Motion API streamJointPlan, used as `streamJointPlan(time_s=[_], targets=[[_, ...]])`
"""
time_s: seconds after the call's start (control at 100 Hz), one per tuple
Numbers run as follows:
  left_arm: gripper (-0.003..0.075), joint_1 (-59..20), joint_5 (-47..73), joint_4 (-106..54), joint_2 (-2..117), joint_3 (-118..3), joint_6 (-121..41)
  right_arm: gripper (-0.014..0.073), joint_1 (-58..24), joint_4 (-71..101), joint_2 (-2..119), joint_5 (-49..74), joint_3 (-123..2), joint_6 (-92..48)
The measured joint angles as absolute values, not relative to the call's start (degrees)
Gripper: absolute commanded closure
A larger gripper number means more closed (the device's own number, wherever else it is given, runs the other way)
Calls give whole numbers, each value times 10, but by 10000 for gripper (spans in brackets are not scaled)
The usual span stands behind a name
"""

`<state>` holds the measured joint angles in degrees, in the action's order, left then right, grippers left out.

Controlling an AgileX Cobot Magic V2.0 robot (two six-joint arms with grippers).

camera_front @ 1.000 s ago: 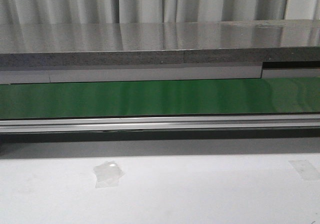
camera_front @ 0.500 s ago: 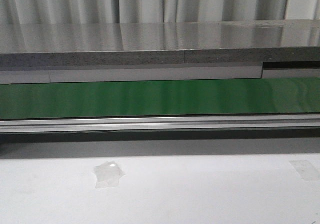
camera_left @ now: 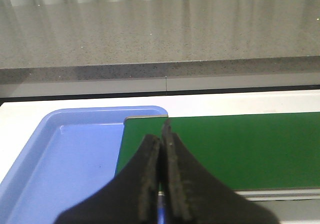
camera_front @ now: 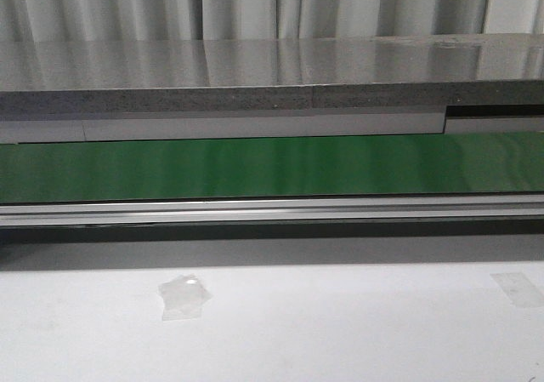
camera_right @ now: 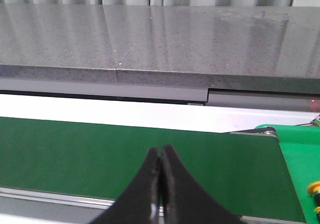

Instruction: Move button from left to right

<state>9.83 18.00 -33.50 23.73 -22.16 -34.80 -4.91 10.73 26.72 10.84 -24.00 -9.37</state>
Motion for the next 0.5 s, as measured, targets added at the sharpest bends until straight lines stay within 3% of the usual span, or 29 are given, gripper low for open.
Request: streamJointPlan(time_s=[0.5], targets=[[740, 98, 180, -335, 237, -222, -348, 694, -49, 22, 79, 70, -75, -9]])
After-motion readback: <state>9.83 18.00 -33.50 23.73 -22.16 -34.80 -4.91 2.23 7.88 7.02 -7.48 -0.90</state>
